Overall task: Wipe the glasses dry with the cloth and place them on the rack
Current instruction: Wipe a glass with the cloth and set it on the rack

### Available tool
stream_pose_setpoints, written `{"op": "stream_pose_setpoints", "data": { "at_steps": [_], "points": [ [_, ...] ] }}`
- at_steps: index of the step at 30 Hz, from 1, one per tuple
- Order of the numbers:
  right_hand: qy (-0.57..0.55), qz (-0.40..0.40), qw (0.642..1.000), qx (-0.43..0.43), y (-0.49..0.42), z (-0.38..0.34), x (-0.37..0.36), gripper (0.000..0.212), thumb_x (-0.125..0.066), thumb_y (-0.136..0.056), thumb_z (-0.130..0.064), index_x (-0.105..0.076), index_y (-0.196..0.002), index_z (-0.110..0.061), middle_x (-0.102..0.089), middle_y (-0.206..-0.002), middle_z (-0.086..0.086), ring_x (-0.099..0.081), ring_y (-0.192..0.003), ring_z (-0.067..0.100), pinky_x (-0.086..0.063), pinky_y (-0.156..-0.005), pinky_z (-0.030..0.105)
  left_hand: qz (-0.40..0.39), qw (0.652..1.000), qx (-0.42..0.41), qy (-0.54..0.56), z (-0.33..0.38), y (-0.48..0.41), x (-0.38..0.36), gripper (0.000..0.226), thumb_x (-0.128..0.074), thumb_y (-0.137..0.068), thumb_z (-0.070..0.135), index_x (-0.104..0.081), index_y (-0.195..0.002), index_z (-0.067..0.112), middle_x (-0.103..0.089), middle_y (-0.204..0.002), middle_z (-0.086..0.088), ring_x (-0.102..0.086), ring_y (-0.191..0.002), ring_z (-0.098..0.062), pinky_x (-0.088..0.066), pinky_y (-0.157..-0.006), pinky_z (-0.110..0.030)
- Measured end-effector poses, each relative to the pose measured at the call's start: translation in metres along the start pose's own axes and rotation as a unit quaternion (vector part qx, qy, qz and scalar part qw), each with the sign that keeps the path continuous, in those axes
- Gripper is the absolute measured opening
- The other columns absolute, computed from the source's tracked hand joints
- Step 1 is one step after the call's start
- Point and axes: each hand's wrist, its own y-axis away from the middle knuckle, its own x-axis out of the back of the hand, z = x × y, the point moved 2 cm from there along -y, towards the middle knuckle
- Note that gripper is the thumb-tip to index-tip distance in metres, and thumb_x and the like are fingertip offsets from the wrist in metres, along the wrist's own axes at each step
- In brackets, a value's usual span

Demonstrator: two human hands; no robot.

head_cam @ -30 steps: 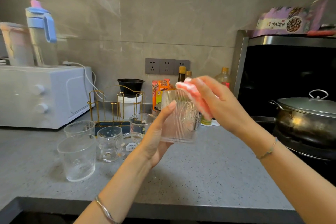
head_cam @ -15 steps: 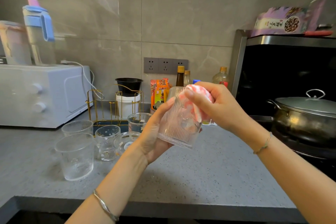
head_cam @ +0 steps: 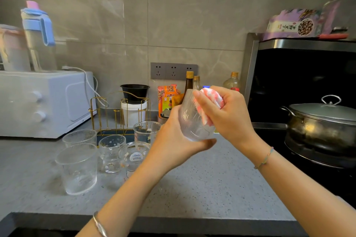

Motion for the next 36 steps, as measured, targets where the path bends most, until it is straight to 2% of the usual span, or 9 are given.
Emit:
{"op": "stream_pose_setpoints", "data": {
  "at_steps": [7,13,16,20,26,28,32,34,36],
  "points": [
    [-0.065,-0.008,0.998,0.001,-0.001,-0.001,0.000,0.051,-0.056,-0.091,-0.042,-0.061,-0.065,0.002,-0.058,-0.057,0.014,-0.055,-0.057,0.028,-0.046,-0.056,0.042,-0.059,0.984,0.042,0.165,-0.013,0.002,0.002,0.085,-0.081,-0.046,0.052,-0.057,-0.122,0.025,-0.070,-0.110,0.003,-0.068,-0.098,-0.015,-0.057,-0.075,-0.024],
    [-0.191,-0.013,0.979,-0.066,0.000,-0.001,0.001,0.045,-0.054,-0.088,-0.037,-0.062,-0.063,-0.001,-0.058,-0.059,0.005,-0.053,-0.055,0.014,-0.045,-0.054,0.021,-0.277,0.815,0.119,0.495,-0.016,0.010,0.004,0.089,-0.088,-0.056,0.045,-0.052,-0.130,0.010,-0.068,-0.110,-0.020,-0.070,-0.083,-0.033,-0.061,-0.068,-0.033],
    [-0.210,0.018,0.973,-0.094,-0.002,0.000,0.004,0.040,-0.057,-0.085,-0.036,-0.061,-0.061,-0.004,-0.055,-0.057,0.011,-0.049,-0.050,0.018,-0.042,-0.046,0.021,-0.250,0.876,0.136,0.390,-0.012,0.002,0.009,0.103,-0.089,-0.049,0.054,-0.046,-0.135,0.016,-0.067,-0.121,-0.014,-0.069,-0.100,-0.033,-0.060,-0.077,-0.036],
    [-0.157,0.033,0.986,-0.037,-0.004,0.001,0.006,0.043,-0.059,-0.091,-0.022,-0.056,-0.059,0.008,-0.052,-0.053,0.006,-0.049,-0.049,0.008,-0.042,-0.053,0.016,-0.121,0.986,0.052,0.102,0.007,-0.002,0.008,0.096,-0.084,-0.054,0.060,-0.035,-0.133,0.038,-0.053,-0.122,0.018,-0.058,-0.107,-0.003,-0.054,-0.079,-0.017],
    [-0.139,0.033,0.990,-0.010,-0.002,-0.001,0.004,0.044,-0.057,-0.094,-0.020,-0.055,-0.053,-0.003,-0.053,-0.048,0.006,-0.051,-0.049,0.013,-0.043,-0.055,0.019,-0.015,0.993,-0.008,0.115,0.002,0.002,0.004,0.077,-0.084,-0.055,0.048,-0.054,-0.123,0.030,-0.065,-0.111,0.012,-0.063,-0.101,-0.007,-0.052,-0.072,-0.012],
    [-0.175,0.018,0.984,-0.016,-0.003,-0.005,0.003,0.048,-0.055,-0.095,-0.020,-0.054,-0.051,-0.001,-0.051,-0.047,0.012,-0.049,-0.049,0.020,-0.043,-0.056,0.022,-0.064,0.965,0.041,0.253,-0.003,0.002,0.005,0.076,-0.082,-0.049,0.048,-0.063,-0.118,0.021,-0.070,-0.110,-0.002,-0.067,-0.100,-0.017,-0.057,-0.072,-0.023],
    [-0.251,0.022,0.965,-0.070,-0.005,-0.008,0.001,0.037,-0.054,-0.085,-0.035,-0.058,-0.064,-0.005,-0.054,-0.051,-0.007,-0.050,-0.048,0.005,-0.042,-0.050,0.014,-0.209,0.751,0.131,0.612,-0.004,0.006,-0.004,0.070,-0.091,-0.050,0.041,-0.073,-0.109,0.008,-0.068,-0.107,-0.019,-0.065,-0.095,-0.031,-0.060,-0.066,-0.039],
    [-0.239,0.028,0.968,-0.072,-0.005,-0.006,-0.001,0.032,-0.055,-0.084,-0.035,-0.058,-0.063,-0.010,-0.055,-0.053,-0.011,-0.051,-0.051,0.003,-0.044,-0.052,0.015,-0.230,0.740,0.120,0.620,-0.005,0.005,-0.003,0.071,-0.092,-0.050,0.042,-0.073,-0.109,0.009,-0.069,-0.104,-0.018,-0.065,-0.093,-0.032,-0.060,-0.065,-0.037],
    [-0.230,0.045,0.969,-0.076,-0.005,-0.004,0.001,0.030,-0.056,-0.086,-0.032,-0.058,-0.062,-0.014,-0.056,-0.053,-0.011,-0.052,-0.052,0.002,-0.044,-0.052,0.015,-0.217,0.790,0.121,0.561,-0.005,0.000,0.002,0.076,-0.092,-0.046,0.047,-0.073,-0.110,0.011,-0.071,-0.102,-0.017,-0.069,-0.088,-0.036,-0.061,-0.064,-0.038]
  ]
}}
